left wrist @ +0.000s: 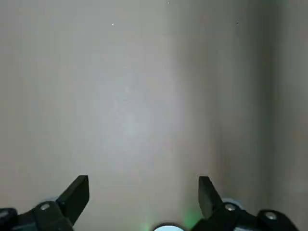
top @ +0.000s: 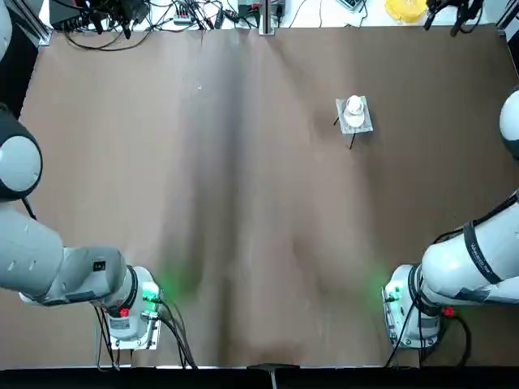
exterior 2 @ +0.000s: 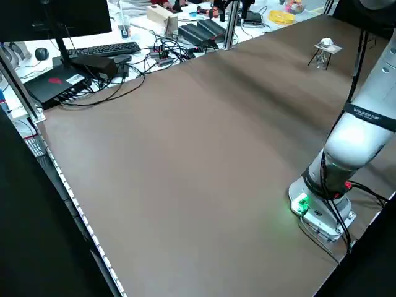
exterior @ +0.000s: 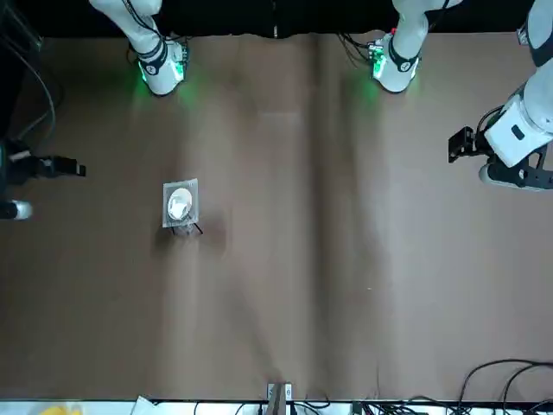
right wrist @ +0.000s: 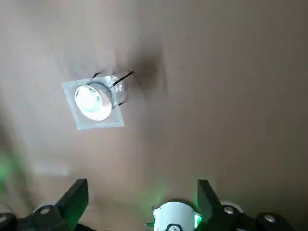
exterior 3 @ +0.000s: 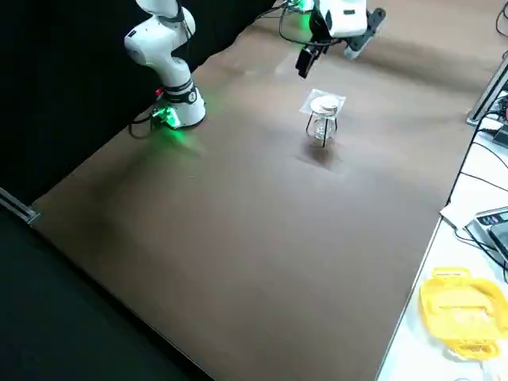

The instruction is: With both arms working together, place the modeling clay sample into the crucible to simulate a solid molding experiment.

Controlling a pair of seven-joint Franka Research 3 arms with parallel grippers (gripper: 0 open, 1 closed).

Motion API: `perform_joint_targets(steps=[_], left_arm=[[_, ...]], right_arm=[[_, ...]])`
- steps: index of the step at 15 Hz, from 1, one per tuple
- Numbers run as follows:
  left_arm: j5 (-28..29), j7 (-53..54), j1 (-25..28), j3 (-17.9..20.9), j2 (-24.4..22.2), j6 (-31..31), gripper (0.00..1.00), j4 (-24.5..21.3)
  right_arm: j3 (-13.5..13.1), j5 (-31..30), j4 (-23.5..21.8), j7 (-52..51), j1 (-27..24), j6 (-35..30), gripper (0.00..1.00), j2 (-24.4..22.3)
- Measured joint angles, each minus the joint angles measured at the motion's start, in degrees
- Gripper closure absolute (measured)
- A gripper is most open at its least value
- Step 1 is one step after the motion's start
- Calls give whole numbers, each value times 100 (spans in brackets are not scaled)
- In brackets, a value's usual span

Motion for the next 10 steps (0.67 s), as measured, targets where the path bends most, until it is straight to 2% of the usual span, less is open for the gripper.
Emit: perform_joint_targets(steps=[6,7,10], left_arm=[[-2,0,71,2,6,0,0,0],[-2,0,71,2,6,0,0,0],[-2,0,72,2,6,0,0,0]], right_arm=[[43,-444,35,0,213,74,0,-441],[52,-455,-112,0,245,199,0,-578],[56,-464,-960,-2,263,803,0,-1169]])
